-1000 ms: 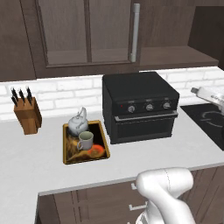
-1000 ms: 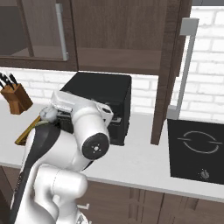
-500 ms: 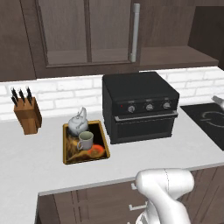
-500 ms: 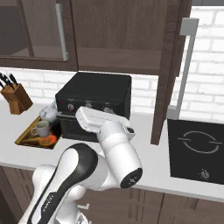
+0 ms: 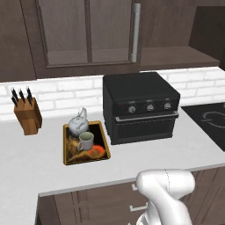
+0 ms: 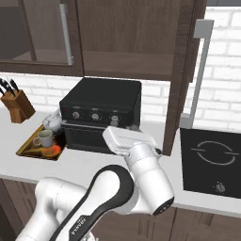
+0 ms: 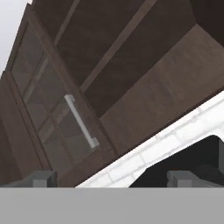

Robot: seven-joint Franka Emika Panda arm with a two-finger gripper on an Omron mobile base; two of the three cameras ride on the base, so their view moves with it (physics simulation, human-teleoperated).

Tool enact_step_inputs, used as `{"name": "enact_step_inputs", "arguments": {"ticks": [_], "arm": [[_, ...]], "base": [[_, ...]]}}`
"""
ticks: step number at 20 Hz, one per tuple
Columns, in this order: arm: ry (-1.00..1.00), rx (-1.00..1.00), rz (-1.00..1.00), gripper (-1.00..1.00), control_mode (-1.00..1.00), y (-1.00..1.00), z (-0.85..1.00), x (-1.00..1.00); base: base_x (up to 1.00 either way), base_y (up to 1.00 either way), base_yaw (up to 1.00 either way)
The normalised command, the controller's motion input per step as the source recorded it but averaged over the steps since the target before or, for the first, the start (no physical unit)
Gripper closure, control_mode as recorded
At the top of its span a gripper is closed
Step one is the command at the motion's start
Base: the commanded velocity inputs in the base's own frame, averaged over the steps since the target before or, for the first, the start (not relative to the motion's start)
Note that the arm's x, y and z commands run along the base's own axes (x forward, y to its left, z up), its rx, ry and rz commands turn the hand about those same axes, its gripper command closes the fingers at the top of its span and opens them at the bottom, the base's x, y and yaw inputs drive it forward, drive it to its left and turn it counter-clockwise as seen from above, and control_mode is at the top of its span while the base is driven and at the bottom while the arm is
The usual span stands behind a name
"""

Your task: Pick the kettle from the counter and place it on the tray. Then pick the mug from the cabinet and place it on the tray. Then close the cabinet doors.

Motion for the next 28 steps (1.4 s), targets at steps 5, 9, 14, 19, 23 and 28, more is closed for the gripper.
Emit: {"name": "enact_step_inputs", "arguments": {"ticks": [5,9,14,19,23,28], "arm": [[0.05,0.09,0.00,-1.00,-1.00,-0.57,-0.01,0.00],[0.02,0.17,0.00,-1.00,-1.00,-0.71,-0.02,0.00],[-0.02,0.21,0.06,-1.00,-1.00,-0.58,-0.28,0.00],[-0.05,0.22,0.18,-1.00,-1.00,-0.54,-0.18,0.00],[0.00,0.18,0.21,-1.00,-1.00,-0.50,-0.02,0.00],[-0.12,0.03,0.17,-1.00,-1.00,-0.34,0.23,-0.05]], "base": [[0.00,0.00,0.00],[0.00,0.00,0.00],[0.00,0.00,0.00],[0.00,0.00,0.00],[0.00,0.00,0.00],[0.00,0.00,0.00]]}}
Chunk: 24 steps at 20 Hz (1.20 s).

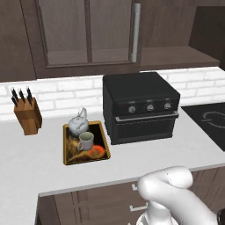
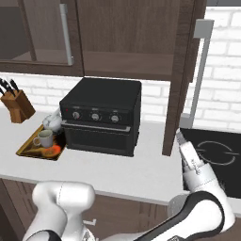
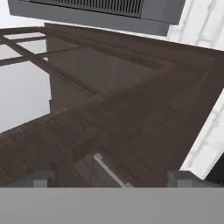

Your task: Pick the kettle from the counter and place it on the tray. Then pick the mug from the cabinet and place it on the tray. Then close the cabinet doors.

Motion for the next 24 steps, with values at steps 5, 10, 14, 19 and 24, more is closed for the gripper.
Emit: {"name": "enact_step_inputs", "arguments": {"ticks": [5,10,14,19,24], "arm": [[-0.17,-0.03,0.15,-1.00,-1.00,-0.10,0.65,0.00],[-0.07,-0.15,0.11,-1.00,-1.00,0.18,0.66,0.01],[0.00,-0.23,0.02,-1.00,-1.00,0.63,0.55,0.12],[0.08,-0.23,-0.04,-1.00,-1.00,0.88,0.44,0.44],[0.14,-0.18,-0.17,-1.00,-1.00,0.98,0.31,0.55]], "base": [[0.00,0.00,0.00],[0.00,0.00,0.00],[0.00,0.00,0.00],[0.00,0.00,0.00],[0.00,0.00,0.00]]}}
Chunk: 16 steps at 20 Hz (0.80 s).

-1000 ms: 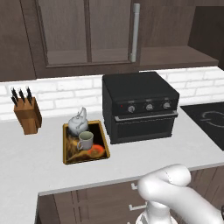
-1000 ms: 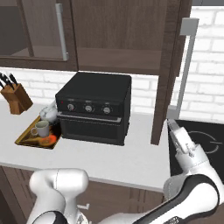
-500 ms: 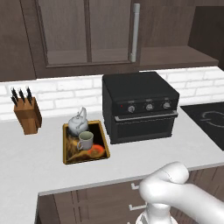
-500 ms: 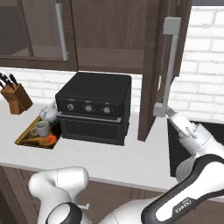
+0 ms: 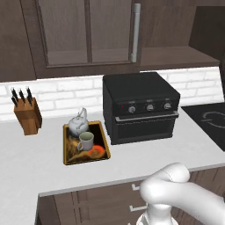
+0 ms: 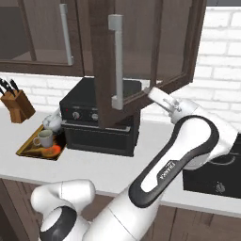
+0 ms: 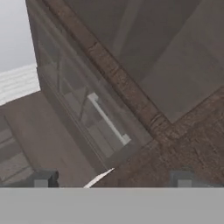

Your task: Pick the kettle from the counter and place it on the tray. Then pick the mug from the cabinet and place it on the tray. Then close the cabinet doors.

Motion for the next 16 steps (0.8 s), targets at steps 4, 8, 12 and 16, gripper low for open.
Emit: {"name": "enact_step_inputs", "arguments": {"ticks": [4,8,12,16], "arm": [[0.14,-0.14,-0.24,-1.00,-1.00,0.95,0.19,0.63],[0.11,-0.12,-0.27,-1.00,-1.00,0.94,0.04,0.71],[0.10,-0.09,-0.30,-1.00,-1.00,0.94,0.02,0.74],[0.08,-0.08,-0.31,-1.00,-1.00,0.90,0.00,0.78]], "base": [[0.00,0.00,0.00],[0.00,0.00,0.00],[0.00,0.00,0.00],[0.00,0.00,0.00]]}}
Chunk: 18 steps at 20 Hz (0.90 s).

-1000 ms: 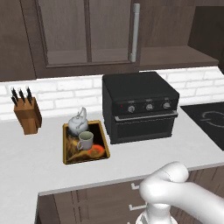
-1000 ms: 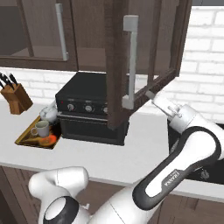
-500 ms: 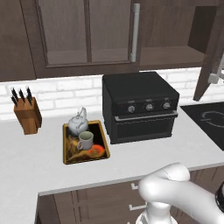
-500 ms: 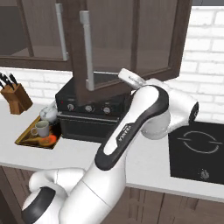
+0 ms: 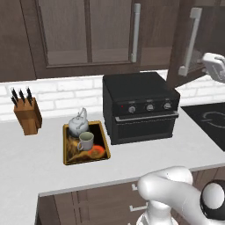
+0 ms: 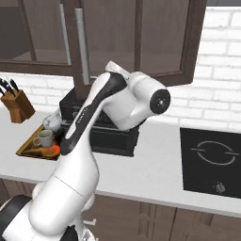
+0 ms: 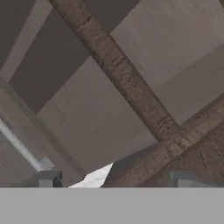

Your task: Pick the kettle from the counter and place it on the tray. Then pick the mug from the cabinet and place it on the tray. Then close the cabinet doors.

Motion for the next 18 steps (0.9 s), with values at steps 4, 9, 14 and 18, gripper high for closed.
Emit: {"name": "enact_step_inputs", "arguments": {"ticks": [4,9,14,18], "arm": [[0.10,-0.04,-0.29,-1.00,-1.00,0.77,0.00,0.86],[0.11,0.00,-0.21,-1.00,-1.00,0.48,0.00,0.81],[0.11,0.00,-0.17,-1.00,-1.00,0.36,0.00,0.77],[0.10,0.00,-0.15,-1.00,-1.00,0.33,-0.07,0.76]], "base": [[0.00,0.00,0.00],[0.00,0.00,0.00],[0.00,0.00,0.00],[0.00,0.00,0.00]]}}
